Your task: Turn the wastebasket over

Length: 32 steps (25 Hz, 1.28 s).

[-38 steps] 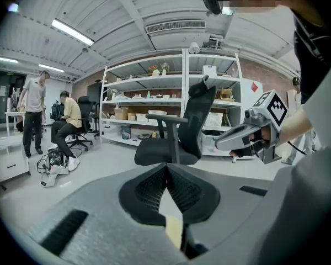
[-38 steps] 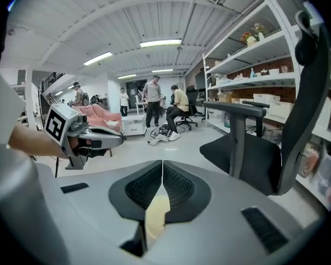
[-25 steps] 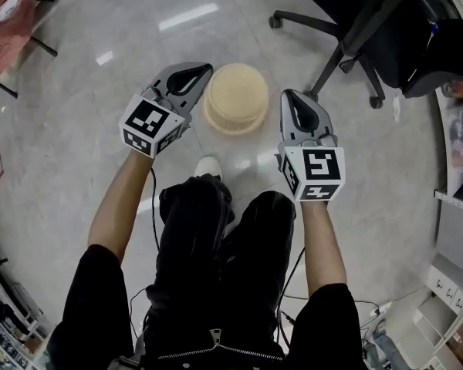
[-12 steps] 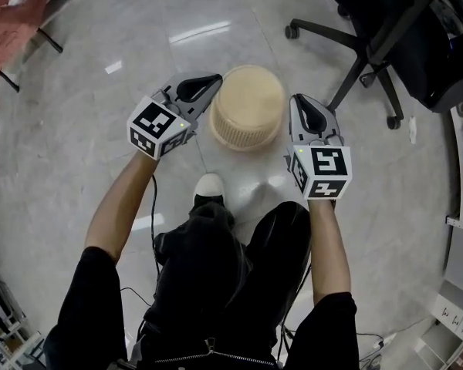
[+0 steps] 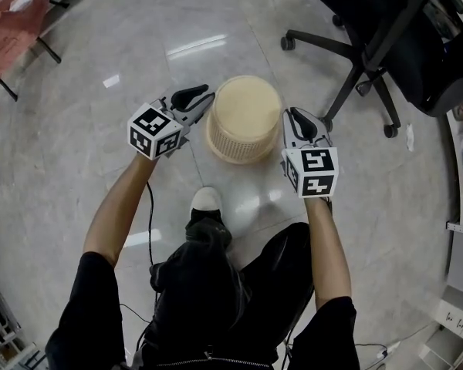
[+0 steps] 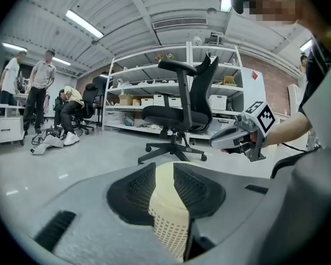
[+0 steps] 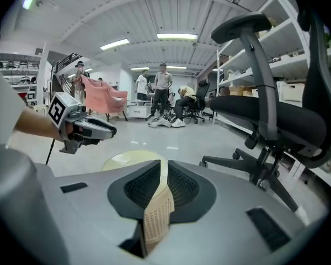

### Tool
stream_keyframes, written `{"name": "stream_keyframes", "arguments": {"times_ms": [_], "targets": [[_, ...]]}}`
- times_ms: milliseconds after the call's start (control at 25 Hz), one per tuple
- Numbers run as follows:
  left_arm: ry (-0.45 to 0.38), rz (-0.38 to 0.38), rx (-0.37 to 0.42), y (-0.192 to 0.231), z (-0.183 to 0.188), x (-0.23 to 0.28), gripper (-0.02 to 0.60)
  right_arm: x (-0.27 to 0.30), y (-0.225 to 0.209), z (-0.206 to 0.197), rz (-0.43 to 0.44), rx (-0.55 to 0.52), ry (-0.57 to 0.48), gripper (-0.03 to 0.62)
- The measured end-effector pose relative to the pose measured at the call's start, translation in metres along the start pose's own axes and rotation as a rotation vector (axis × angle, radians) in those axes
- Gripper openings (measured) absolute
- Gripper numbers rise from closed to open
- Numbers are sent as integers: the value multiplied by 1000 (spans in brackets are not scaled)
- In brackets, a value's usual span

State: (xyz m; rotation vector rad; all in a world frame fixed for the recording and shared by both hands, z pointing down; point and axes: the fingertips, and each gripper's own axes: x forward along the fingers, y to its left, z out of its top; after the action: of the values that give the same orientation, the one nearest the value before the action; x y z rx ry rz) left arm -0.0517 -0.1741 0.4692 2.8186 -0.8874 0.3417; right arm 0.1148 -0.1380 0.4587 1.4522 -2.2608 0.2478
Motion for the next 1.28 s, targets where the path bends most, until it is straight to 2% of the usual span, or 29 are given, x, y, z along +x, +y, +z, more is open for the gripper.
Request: {"name": "stream_keyframes", "arguments": {"times_ms": [80,200,320,400,480,560,640,880,1120,1280], "targets": [[-6,-1,-41,2,-6,1,129,3,2,-4,9,0,7,37],[-7,-11,-68,3,-12,8,235,11,2,-6,30,15,16,96],[14,-18,-73,5,-23,14,293,22,6,-10,67,47,27,163],[18,-33,-104,7,-29,17,331,31,9,-17,93,78,47,225],[18,-52,-150,7,-34,20,362,39,10,-27,119,116,76,251],[25,-73,-185,8,-41,23,376,46,9,-36,152,182,103,258],[38,-90,-185,7,-47,25,379,50,6,-43,177,253,120,259],[67,-170,-250,0,-60,32,380,59,-3,-57,242,376,147,259],[81,-221,-290,-6,-69,36,383,63,1,-62,280,408,150,261],[91,-250,-280,-11,-68,39,383,65,6,-63,343,466,164,261]]}}
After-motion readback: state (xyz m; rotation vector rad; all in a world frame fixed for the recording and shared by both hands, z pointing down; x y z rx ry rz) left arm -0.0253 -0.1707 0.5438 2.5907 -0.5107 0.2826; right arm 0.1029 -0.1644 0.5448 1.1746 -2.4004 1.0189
